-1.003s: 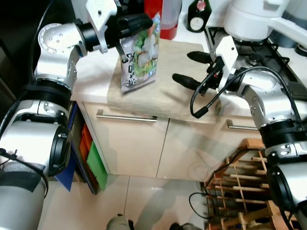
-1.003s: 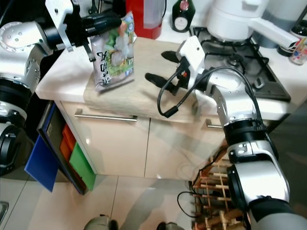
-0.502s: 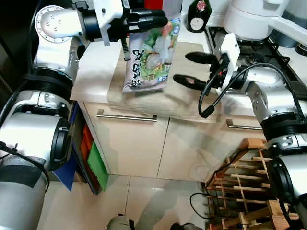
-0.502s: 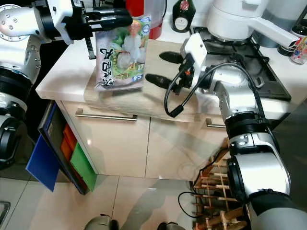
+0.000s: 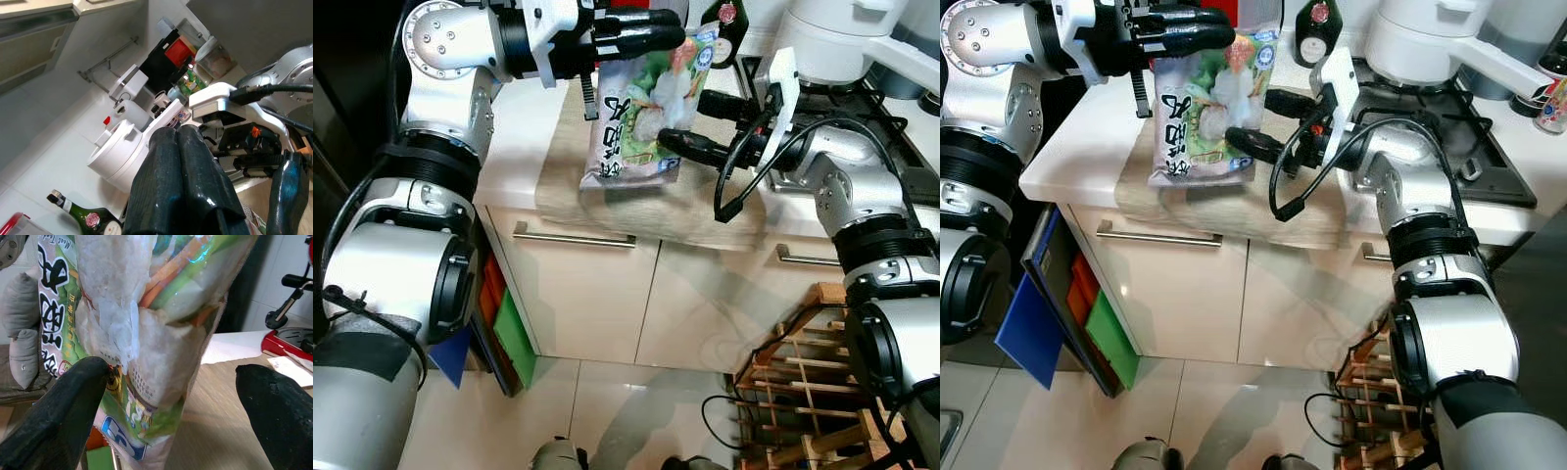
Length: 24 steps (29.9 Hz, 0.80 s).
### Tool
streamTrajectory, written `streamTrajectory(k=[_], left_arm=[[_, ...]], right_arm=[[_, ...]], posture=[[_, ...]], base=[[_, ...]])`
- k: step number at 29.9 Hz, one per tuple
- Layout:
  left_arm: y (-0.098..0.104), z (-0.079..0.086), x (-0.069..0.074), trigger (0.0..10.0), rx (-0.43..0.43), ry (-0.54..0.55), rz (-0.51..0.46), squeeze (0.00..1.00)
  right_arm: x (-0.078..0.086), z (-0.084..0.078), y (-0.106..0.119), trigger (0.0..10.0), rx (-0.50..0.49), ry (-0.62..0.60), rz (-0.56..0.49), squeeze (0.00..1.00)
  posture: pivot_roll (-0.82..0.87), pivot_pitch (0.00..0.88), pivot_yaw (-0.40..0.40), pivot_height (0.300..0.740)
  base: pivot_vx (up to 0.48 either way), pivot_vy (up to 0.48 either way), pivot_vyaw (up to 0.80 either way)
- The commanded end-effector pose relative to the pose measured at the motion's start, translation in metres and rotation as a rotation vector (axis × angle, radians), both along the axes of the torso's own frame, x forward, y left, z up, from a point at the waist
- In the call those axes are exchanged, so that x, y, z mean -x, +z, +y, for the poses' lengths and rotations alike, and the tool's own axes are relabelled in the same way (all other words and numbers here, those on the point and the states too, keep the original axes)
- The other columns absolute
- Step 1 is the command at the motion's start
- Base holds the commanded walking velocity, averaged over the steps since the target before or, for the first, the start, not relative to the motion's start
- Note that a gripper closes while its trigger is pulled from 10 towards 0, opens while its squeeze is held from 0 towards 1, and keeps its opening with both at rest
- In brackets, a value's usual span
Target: Restocking fridge
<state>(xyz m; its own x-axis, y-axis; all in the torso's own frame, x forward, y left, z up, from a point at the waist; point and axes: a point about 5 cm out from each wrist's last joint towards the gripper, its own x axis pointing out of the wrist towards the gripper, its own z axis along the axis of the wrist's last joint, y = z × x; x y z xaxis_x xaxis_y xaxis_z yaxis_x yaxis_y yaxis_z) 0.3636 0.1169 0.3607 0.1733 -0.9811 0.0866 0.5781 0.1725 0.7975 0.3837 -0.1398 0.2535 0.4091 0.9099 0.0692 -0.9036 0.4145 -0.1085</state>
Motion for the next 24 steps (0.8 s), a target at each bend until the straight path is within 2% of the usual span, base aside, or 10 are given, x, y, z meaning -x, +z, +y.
streamTrajectory(k=[1, 6, 7, 11, 24], left_arm=[[0.0189, -0.0046, 0.0063, 0.0, 0.019, -0.034, -0.068, 0.0], [0.0199, -0.0051, 0.0065, 0.0, 0.029, -0.037, -0.07, 0.0], [0.0201, -0.005, 0.0067, 0.0, 0.029, -0.04, -0.071, 0.0], [0.0198, -0.0065, 0.0075, 0.0, 0.031, -0.052, -0.07, 0.0], [0.0158, -0.0121, 0.0096, 0.0, 0.028, -0.084, -0.066, 0.0]], right_arm=[[-0.0008, 0.004, 0.0082, 10.0, -0.011, 0.023, -0.007, 0.0], [-0.0004, 0.0074, 0.0049, 10.0, -0.005, 0.037, 0.011, 0.0], [-0.0005, 0.0084, 0.003, 0.0, -0.004, 0.036, 0.02, 0.0], [0.0025, 0.0096, 0.0023, 0.0, -0.022, 0.082, 0.041, 0.0], [0.002, 0.0124, 0.0102, 0.0, -0.059, 0.088, 0.036, 0.0]], posture=[[0.04, 0.01, 0.019, 0.74], [0.04, 0.01, 0.017, 0.74], [0.04, 0.01, 0.017, 0.74], [0.04, 0.012, 0.015, 0.74], [0.03, 0.011, 0.014, 0.74]], base=[[0.0, 0.0, 0.0], [0.0, 0.0, 0.0], [0.0, 0.0, 0.0], [0.0, 0.0, 0.0], [0.0, 0.0, 0.0]])
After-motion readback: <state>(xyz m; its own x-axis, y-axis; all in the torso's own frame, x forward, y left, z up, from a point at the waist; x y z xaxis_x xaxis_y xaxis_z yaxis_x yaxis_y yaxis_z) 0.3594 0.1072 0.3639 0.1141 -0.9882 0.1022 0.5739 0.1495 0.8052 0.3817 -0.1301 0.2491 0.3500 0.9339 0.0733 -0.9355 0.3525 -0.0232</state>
